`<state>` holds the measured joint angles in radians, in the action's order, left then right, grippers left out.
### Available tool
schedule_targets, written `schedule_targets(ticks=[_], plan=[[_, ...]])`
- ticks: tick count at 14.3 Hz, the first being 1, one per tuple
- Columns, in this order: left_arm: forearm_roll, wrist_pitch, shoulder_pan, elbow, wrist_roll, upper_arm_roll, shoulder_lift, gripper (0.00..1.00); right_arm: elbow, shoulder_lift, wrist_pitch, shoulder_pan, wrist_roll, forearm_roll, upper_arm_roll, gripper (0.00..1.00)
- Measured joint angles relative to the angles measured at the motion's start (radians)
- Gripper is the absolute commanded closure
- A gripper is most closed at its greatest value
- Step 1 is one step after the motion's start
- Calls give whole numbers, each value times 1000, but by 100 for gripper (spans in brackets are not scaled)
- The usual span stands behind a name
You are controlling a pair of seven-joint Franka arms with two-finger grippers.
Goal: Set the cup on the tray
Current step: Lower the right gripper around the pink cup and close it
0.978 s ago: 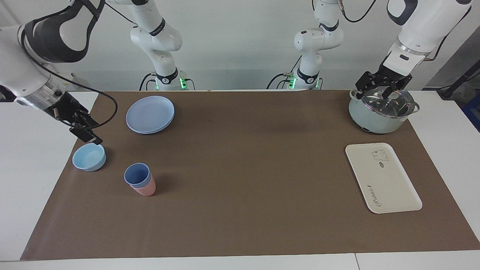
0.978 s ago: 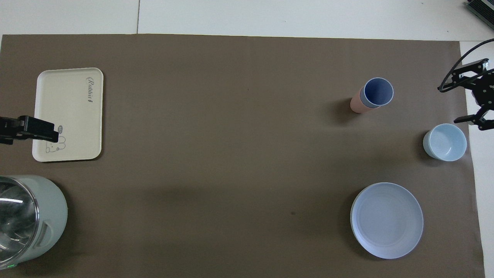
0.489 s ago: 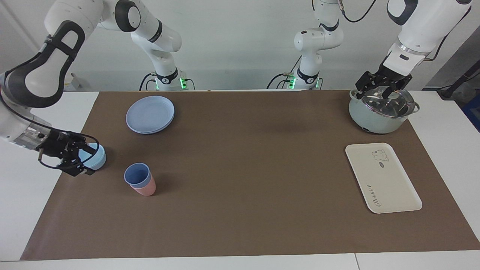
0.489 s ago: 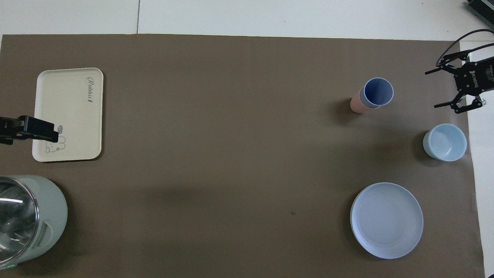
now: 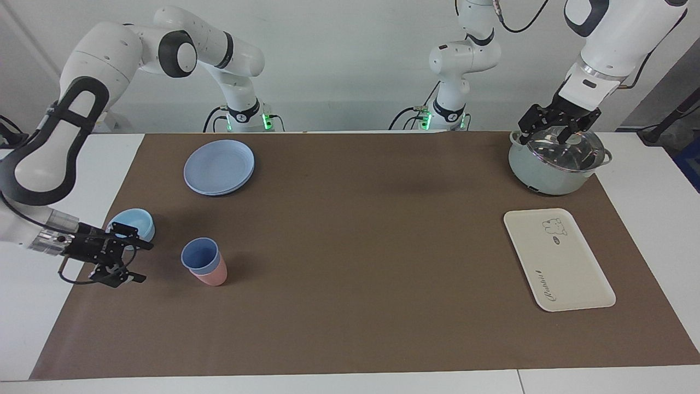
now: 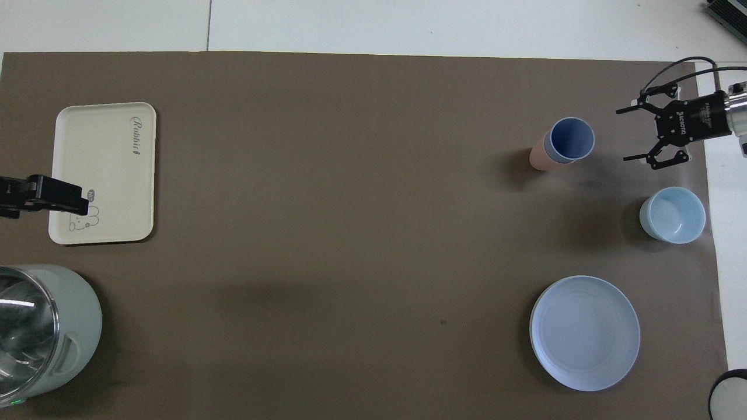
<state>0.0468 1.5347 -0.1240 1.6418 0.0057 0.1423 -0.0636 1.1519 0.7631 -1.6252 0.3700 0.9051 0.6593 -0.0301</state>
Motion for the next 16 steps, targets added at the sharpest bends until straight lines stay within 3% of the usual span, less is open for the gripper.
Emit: schedule_targets(ticks=[16], plan=[[0, 0, 0, 0, 0, 0, 0, 0, 161, 16, 29, -7, -2, 205, -7, 0]])
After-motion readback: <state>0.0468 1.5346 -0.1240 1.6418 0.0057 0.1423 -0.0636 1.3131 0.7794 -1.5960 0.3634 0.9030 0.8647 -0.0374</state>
